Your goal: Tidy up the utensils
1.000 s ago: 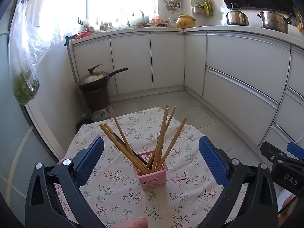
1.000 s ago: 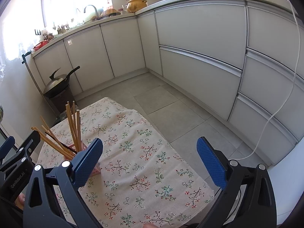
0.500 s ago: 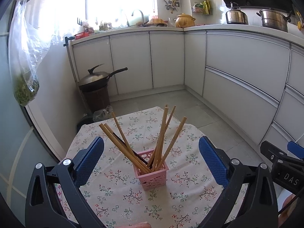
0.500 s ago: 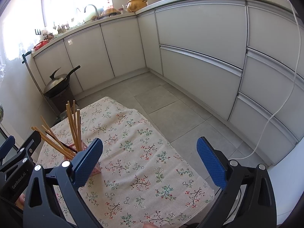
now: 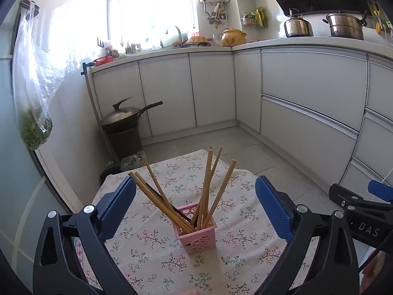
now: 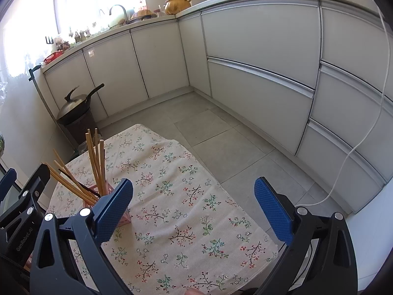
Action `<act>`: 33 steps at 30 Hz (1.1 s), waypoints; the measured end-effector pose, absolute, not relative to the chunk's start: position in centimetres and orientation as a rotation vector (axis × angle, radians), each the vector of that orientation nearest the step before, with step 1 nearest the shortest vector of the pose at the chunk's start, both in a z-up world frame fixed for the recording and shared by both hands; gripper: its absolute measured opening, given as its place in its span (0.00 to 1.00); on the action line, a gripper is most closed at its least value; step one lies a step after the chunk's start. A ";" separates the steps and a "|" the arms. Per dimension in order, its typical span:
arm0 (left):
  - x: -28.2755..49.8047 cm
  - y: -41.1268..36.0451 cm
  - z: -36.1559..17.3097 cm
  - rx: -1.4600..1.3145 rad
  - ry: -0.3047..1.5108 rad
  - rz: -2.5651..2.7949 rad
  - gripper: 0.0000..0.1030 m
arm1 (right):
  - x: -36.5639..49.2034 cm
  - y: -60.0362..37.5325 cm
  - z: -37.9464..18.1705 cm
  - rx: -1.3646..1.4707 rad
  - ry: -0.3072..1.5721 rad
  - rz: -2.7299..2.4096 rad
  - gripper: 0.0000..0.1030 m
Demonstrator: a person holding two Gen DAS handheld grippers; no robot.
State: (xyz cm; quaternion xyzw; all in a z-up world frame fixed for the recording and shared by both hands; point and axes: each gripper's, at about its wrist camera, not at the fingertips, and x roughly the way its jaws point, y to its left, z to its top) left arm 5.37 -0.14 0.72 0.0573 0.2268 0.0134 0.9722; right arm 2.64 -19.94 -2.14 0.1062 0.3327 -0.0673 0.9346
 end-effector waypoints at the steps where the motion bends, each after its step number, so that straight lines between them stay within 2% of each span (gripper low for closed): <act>1: 5.3 -0.1 0.9 0.117 0.456 0.032 0.93 | 2.7 -20.0 -2.1 0.217 0.678 -0.138 0.94; 33: 5.6 -0.1 0.4 0.084 0.500 0.021 0.93 | 2.7 -20.3 -2.0 0.224 0.671 -0.137 0.94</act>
